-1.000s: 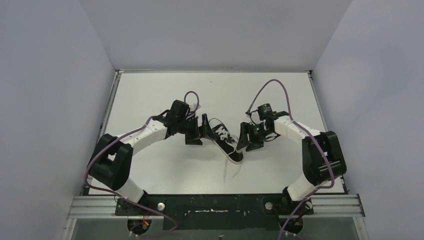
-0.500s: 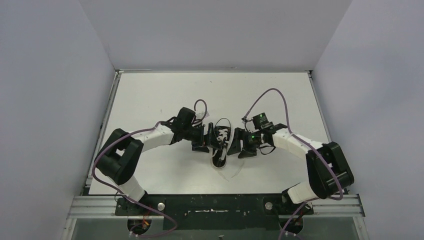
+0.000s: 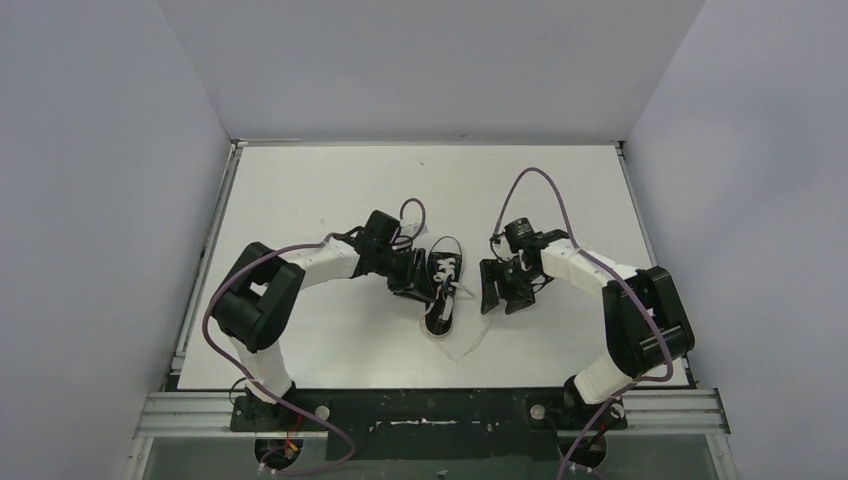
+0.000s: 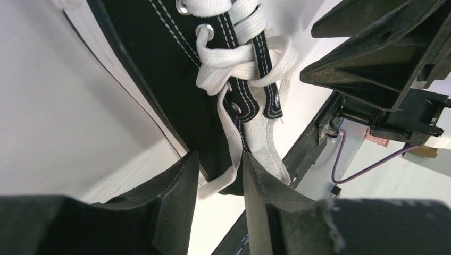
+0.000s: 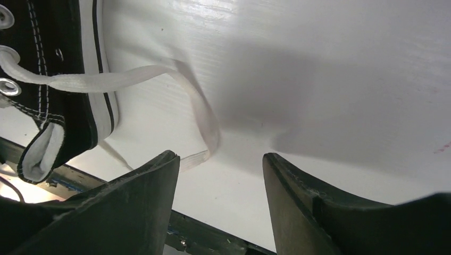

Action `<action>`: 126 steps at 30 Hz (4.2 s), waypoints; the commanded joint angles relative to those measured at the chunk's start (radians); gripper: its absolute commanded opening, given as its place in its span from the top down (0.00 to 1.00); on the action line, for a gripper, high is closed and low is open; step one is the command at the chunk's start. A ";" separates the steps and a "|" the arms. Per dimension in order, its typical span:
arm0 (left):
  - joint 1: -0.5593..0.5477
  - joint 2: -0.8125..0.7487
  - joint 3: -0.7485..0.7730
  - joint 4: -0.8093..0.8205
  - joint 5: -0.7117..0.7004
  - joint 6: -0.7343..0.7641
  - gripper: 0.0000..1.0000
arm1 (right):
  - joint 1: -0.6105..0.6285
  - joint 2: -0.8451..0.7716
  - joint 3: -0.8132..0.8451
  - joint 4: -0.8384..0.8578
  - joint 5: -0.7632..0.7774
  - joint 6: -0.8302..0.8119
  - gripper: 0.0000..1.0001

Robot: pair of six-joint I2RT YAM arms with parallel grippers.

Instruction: Tie the shoes

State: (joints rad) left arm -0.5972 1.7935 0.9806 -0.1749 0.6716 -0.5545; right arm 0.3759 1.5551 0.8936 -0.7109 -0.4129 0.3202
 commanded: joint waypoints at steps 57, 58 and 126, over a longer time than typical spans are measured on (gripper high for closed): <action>0.000 -0.095 -0.034 0.130 -0.053 -0.073 1.00 | 0.023 -0.025 0.061 1.000 -0.323 0.904 1.00; 0.000 -0.098 -0.045 0.146 -0.054 -0.085 1.00 | 0.036 -0.005 0.074 0.999 -0.284 0.896 1.00; 0.013 -0.031 -0.089 0.758 0.170 0.288 1.00 | -0.038 -0.028 0.272 0.273 -0.763 0.331 1.00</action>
State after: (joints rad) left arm -0.5812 1.7657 0.9150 0.3157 0.8009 -0.3016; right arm 0.3462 1.5116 1.0992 -0.5037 -1.1225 0.5888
